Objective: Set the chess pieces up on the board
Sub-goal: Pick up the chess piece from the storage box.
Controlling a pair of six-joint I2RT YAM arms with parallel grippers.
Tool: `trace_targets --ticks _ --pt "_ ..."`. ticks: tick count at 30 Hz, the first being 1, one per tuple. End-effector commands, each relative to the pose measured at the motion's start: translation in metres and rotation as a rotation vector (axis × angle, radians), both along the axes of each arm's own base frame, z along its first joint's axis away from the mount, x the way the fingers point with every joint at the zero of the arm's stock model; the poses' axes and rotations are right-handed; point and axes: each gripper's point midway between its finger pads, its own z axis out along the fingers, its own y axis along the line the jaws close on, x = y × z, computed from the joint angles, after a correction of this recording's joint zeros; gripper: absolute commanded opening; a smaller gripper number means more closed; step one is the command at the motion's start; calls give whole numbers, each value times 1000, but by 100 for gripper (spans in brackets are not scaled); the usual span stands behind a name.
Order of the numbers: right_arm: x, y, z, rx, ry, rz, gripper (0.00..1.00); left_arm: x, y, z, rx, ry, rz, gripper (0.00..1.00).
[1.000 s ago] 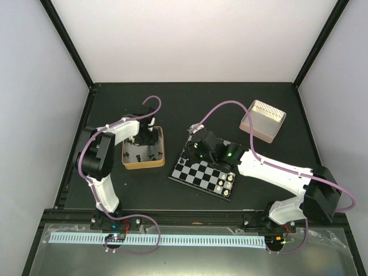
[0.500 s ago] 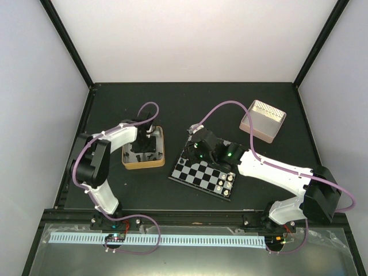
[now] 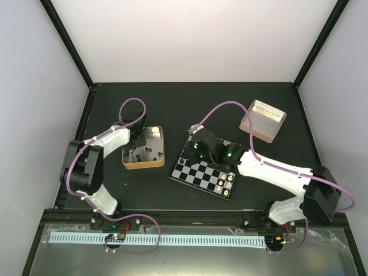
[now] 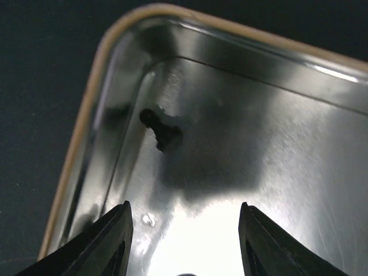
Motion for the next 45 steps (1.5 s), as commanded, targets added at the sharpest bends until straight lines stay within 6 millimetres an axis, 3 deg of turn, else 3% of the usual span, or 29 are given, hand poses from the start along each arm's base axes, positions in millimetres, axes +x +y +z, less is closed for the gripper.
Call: trace_targets --ticks 1,16,18,24,32,38,45 --pt "2 -5 5 12 -18 -19 34 19 16 2 8 -77 125 52" --pt "2 -5 3 8 -16 -19 34 32 33 -21 24 -56 184 38" --pt "3 -5 3 8 -16 -20 34 33 35 -20 35 -59 189 35" --pt "2 -4 3 7 -15 -17 34 39 42 -13 74 -79 208 36" --pt "2 -5 5 11 -14 -18 33 45 44 -18 64 -50 220 33" --pt "1 -7 6 10 -18 -22 33 45 42 -21 37 -34 215 22" --pt "1 -6 5 13 -15 -19 33 41 34 -25 -3 -11 173 18"
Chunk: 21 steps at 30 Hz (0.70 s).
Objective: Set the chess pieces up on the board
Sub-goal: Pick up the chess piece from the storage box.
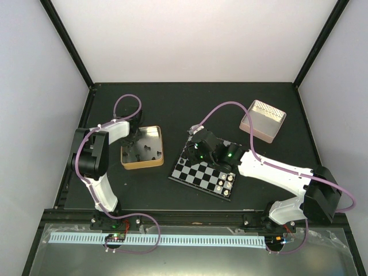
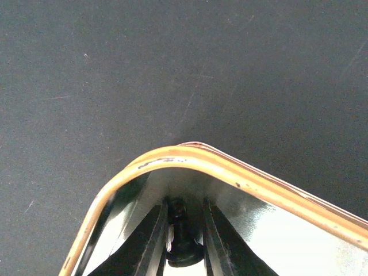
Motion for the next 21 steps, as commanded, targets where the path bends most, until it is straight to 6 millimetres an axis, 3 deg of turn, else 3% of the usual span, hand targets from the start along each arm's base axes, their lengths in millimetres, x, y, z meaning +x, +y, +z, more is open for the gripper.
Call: trace_targets --ticks 1,10,21 --pt "3 -4 8 18 -18 -20 33 1 -7 0 -50 14 -28 18" --pt "2 -4 6 18 -13 -22 33 -5 -15 -1 -95 19 -61 27" --pt "2 -6 7 20 -16 -25 33 -3 -11 -1 -73 20 -63 17"
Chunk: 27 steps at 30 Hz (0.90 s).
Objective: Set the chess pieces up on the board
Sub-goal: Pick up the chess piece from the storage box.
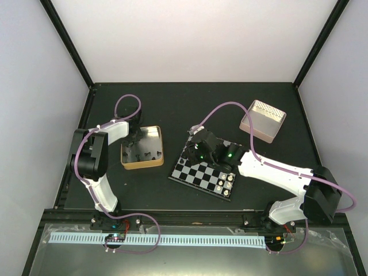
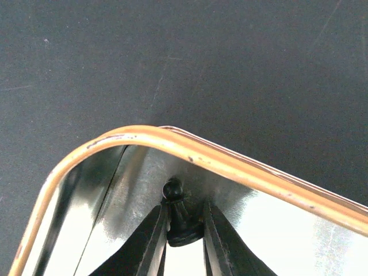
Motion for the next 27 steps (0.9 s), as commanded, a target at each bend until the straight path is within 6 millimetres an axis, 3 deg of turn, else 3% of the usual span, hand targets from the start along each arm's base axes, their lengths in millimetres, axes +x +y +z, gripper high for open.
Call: trace_targets --ticks 1,7,12,21,25,27 --pt "2 -5 8 21 -19 -23 33 -4 2 0 -3 14 -11 17" --pt "3 -5 10 31 -22 -26 33 -6 -1 8 -16 -7 -37 17" --pt "2 -4 15 63 -25 -28 33 -15 -19 22 -117 -45 -98 17" --pt "3 4 25 298 89 22 35 -49 -99 82 -547 -211 -379 19" --pt "3 6 32 438 173 51 39 -65 -142 121 -742 -321 -604 19" --pt "2 7 37 519 223 84 41 -77 -163 153 -835 -391 -728 19"
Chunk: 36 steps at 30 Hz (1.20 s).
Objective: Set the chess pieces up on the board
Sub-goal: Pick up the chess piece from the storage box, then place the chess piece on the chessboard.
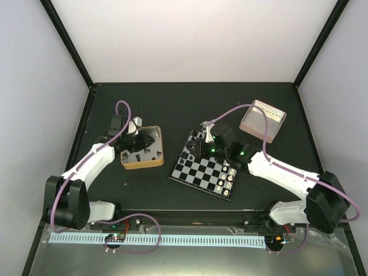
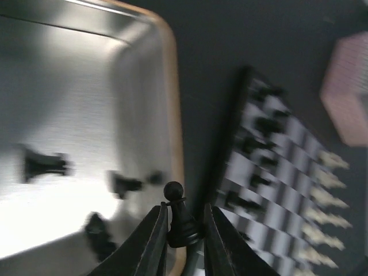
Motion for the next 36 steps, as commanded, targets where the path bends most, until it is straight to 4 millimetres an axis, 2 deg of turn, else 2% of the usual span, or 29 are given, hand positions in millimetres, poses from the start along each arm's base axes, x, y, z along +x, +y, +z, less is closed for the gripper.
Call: trace_targets --ticks 1,4,6,11,16,21,24,28,36 --pt "-9 16 35 283 86 111 42 -22 -66 76 -306 -216 -347 19" --pt "-15 14 49 437 151 165 50 -45 -91 118 -452 -312 -510 20" --pt "-16 13 61 516 161 190 54 -56 -101 142 -515 -368 -587 20" --pt "-27 17 91 626 169 268 57 -80 -117 183 -622 -477 -747 20" --pt "-33 19 121 716 151 322 55 -103 -132 201 -677 -525 -887 20" --pt "-37 17 136 746 129 345 51 -120 -139 212 -680 -581 -969 20" --pt "-41 16 144 757 113 363 48 -124 -140 216 -678 -599 -986 20" --pt "-45 15 147 752 96 383 40 -124 -142 215 -680 -594 -990 20" --pt "-42 20 138 722 115 398 28 -126 -146 214 -685 -586 -1004 20"
